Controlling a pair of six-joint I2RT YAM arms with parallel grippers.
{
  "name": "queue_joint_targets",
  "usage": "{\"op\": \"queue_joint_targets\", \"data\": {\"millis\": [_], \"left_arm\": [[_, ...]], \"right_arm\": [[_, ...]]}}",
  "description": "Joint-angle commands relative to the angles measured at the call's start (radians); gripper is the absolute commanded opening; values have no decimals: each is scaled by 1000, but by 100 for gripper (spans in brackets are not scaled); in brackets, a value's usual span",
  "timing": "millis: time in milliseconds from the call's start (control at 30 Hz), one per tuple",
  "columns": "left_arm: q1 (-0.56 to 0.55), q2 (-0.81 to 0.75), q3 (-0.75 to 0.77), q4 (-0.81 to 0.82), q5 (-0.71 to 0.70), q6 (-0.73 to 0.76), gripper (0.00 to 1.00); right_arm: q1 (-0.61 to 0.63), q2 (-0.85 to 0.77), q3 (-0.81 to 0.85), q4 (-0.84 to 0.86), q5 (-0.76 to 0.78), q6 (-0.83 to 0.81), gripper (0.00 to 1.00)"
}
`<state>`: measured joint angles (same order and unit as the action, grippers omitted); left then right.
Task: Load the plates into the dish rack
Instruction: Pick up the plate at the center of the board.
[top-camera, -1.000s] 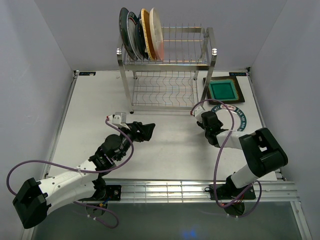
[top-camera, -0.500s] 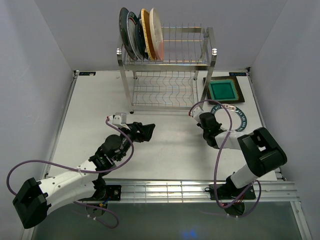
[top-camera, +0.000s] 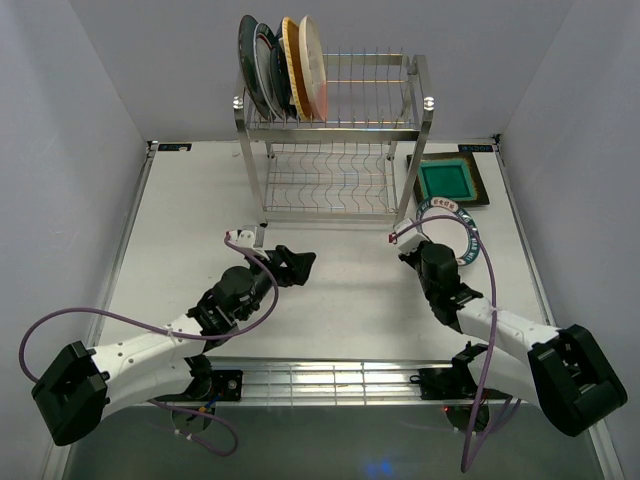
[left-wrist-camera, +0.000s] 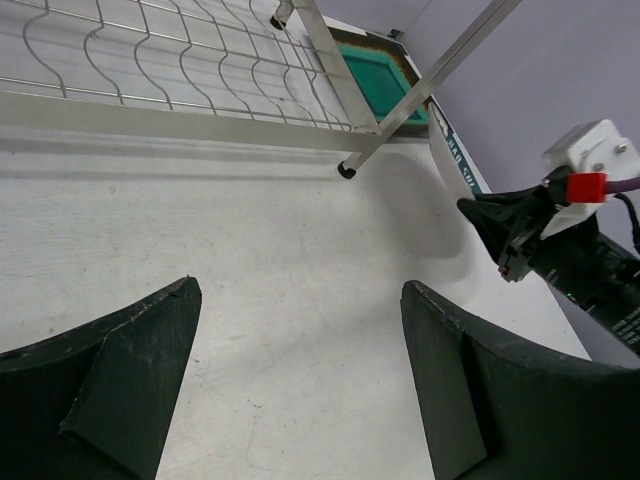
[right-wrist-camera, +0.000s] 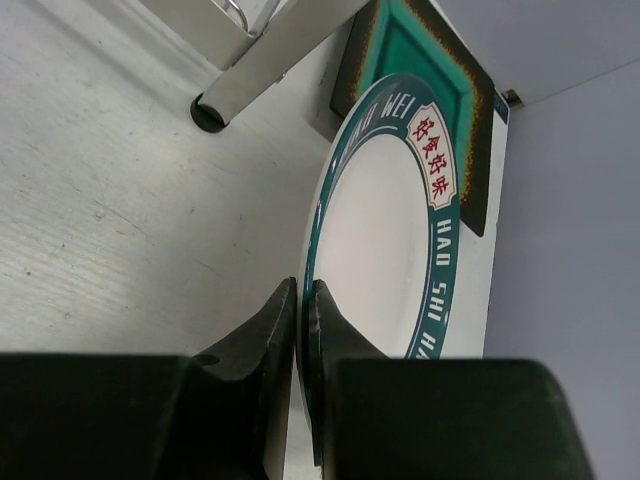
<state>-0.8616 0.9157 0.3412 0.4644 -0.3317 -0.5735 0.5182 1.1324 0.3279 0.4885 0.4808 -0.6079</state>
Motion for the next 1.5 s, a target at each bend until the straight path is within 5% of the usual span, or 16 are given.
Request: {"op": "queue_joint_targets", "data": {"millis": [0, 433, 600, 1133, 1467], "left_arm": [[-5, 28, 33, 34, 29, 1, 91], [-16, 64, 45, 56, 48, -3, 91], [-17, 101, 62, 63, 79, -6, 91], [-25, 183, 98, 99, 128, -23, 92], [-25, 170, 76, 166, 180, -133, 94]], "right_arm": [[2, -97, -26, 127, -28, 5, 8], [2, -446, -190, 220, -151, 7, 8], [0, -627, -246, 173, -330, 0, 8], [-4, -939, -317, 72, -481, -6, 8], [-3, -928, -280, -83, -758, -44, 8]]}}
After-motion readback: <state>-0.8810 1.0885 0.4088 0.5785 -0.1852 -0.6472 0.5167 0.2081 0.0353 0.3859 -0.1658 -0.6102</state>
